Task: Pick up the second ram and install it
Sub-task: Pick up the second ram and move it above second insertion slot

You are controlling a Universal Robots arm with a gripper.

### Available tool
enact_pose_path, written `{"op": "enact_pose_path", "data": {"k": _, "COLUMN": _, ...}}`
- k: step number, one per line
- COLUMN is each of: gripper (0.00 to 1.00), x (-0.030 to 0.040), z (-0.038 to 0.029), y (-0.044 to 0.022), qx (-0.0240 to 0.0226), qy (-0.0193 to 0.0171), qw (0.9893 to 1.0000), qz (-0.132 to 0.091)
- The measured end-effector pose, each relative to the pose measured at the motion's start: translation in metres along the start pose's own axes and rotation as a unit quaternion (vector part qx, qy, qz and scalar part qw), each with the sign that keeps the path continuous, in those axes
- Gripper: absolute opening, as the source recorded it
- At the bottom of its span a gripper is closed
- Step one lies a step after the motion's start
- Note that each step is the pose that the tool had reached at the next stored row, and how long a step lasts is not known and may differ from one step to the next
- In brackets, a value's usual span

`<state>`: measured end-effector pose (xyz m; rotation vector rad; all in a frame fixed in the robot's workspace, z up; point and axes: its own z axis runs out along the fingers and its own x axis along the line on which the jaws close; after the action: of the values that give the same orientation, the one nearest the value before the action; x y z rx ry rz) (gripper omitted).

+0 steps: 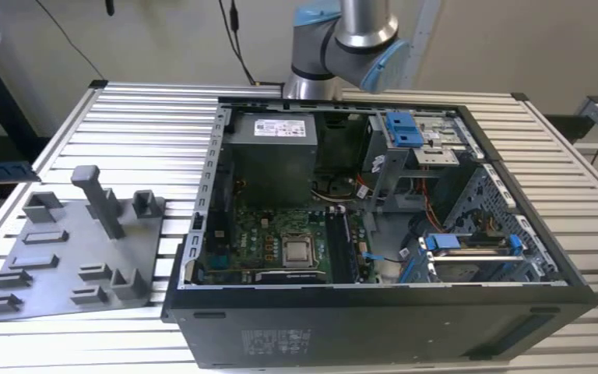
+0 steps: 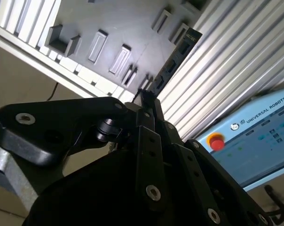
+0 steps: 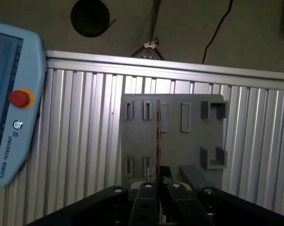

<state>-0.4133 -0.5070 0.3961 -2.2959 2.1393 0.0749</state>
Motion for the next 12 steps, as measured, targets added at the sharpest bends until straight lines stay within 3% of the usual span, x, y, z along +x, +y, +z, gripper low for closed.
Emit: {"op": "enact_pose_path", "data": {"k": 12, "gripper": 0.14, "x": -0.0007, "z": -0.0207, "y": 0.0007, "qx": 0.0, "qy": 0.0, "qw": 1.0, "qz": 0.0}}
